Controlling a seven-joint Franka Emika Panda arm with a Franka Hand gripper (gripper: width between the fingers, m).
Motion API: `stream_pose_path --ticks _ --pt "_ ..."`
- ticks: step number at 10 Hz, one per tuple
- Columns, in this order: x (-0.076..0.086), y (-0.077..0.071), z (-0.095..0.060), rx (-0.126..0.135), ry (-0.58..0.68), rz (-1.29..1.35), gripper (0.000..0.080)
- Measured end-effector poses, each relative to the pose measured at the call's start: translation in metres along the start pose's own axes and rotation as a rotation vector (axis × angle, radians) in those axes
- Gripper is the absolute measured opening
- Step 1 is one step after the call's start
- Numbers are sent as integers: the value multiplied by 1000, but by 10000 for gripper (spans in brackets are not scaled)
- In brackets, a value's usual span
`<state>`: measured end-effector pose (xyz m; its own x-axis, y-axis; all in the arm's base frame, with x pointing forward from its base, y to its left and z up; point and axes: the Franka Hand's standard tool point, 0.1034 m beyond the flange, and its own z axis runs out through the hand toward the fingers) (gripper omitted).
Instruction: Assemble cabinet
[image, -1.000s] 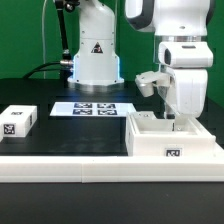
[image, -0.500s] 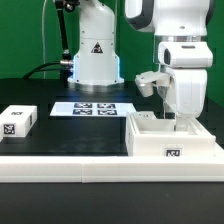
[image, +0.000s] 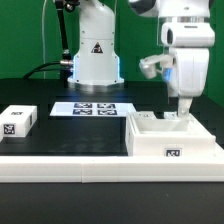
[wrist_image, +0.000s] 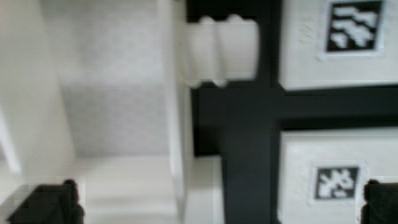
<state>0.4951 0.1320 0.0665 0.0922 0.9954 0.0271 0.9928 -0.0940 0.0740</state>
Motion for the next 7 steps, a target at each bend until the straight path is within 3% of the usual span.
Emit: stream_pose_path --ticks 3,4,7 --pt "18 -32 -21 -5 3 23 797" --pt "22 -42 -18 2 5 33 797" --pt "19 -40 -17 4 4 38 797"
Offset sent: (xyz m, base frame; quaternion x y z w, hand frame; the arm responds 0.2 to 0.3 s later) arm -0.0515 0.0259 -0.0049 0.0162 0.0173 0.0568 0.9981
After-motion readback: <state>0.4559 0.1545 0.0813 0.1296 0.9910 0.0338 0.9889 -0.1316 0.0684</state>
